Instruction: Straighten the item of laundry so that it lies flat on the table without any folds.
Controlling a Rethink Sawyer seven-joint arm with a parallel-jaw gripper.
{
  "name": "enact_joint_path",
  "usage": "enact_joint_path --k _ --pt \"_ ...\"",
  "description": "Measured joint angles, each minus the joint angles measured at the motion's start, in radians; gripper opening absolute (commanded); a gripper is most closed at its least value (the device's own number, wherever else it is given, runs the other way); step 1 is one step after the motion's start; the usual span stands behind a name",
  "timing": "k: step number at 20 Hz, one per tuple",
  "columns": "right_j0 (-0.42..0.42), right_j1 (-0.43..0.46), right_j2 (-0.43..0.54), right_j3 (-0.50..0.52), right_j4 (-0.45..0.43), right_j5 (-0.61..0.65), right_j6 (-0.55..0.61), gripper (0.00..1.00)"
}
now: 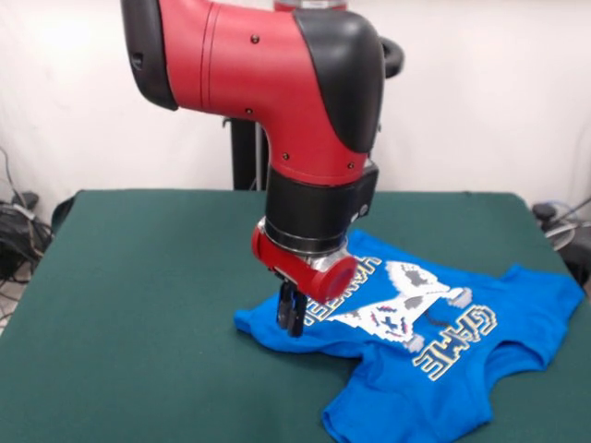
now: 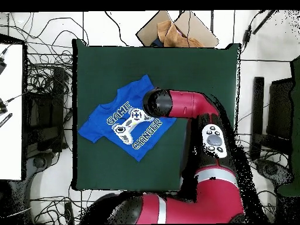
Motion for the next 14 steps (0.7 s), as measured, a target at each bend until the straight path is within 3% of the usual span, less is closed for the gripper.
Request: enact_joint_path --k 14 --pt "0.001 0.055 -0.001 -0.007 -0.071 -0.062 0.0 0.0"
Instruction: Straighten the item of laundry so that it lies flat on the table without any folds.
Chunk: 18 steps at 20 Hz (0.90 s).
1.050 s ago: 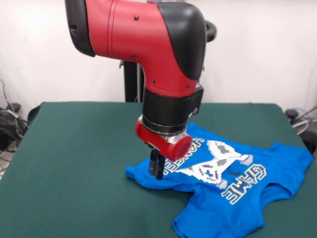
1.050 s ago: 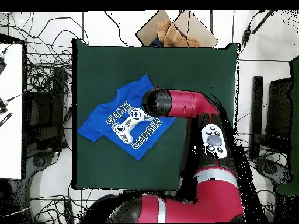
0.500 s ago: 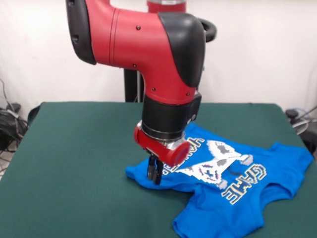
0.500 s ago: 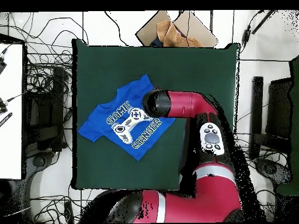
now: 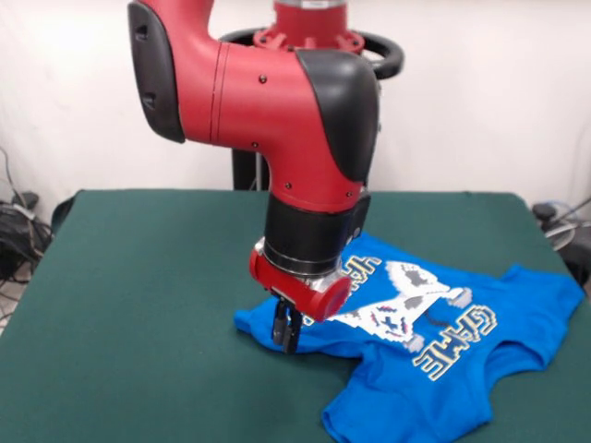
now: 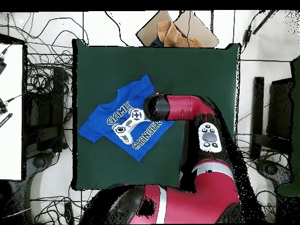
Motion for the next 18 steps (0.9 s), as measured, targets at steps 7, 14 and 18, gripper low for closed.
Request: enact_joint_path --k 7,14,18 --pt "0.0 0.007 0.0 0.0 -0.003 -0.011 0.0 0.0" --pt "-0.026 0.003 0.002 0.016 -0.003 -0.011 0.0 0.0" --pt "-0.042 -0.008 0.002 0.023 -0.003 -0.011 0.0 0.0"
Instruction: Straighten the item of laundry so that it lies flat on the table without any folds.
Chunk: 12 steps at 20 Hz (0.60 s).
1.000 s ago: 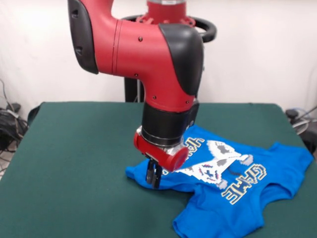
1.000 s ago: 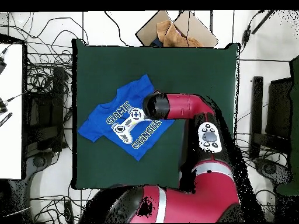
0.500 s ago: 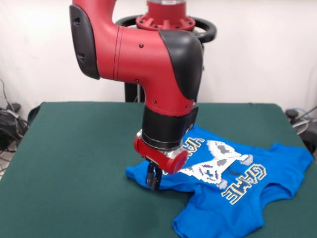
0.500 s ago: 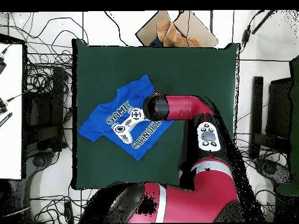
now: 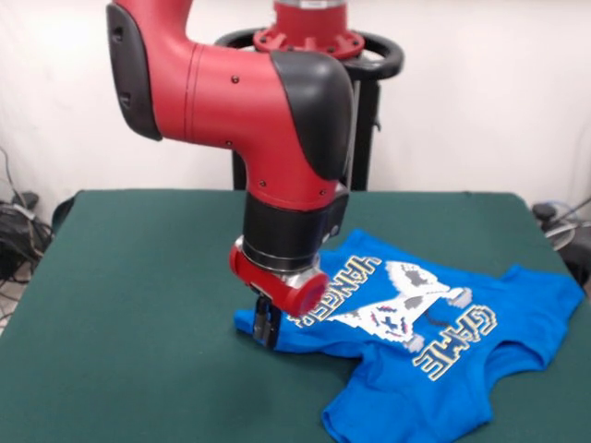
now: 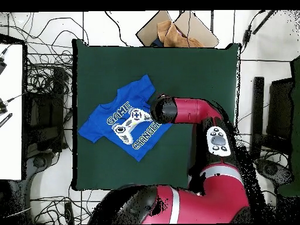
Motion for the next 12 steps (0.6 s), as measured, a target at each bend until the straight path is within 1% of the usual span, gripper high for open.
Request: enact_joint_path --k 8,12 --pt "0.002 -0.009 0.0 0.002 0.028 0.008 0.0 0.0" --pt "0.009 -0.019 0.001 0.01 0.063 0.026 0.0 0.0"
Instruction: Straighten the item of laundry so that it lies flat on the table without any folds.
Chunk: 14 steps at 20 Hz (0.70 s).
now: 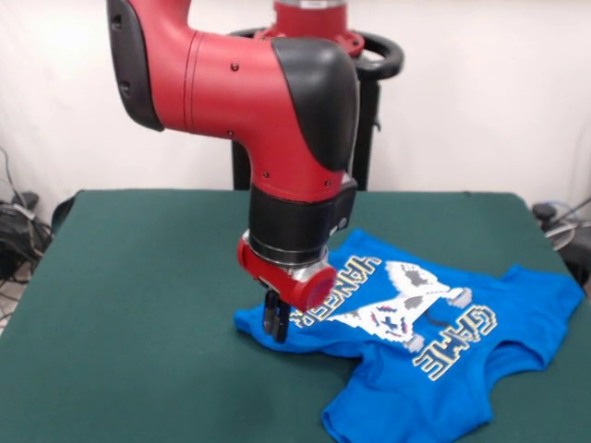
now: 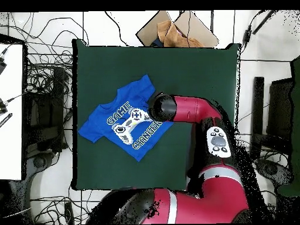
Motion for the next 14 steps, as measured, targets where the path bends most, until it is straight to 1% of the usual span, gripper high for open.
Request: enact_joint_path --k 8,14 --pt "0.031 -0.016 -0.001 0.018 0.053 0.053 0.0 0.0" --pt "0.067 -0.007 -0.002 0.019 0.059 0.06 0.0 0.0"
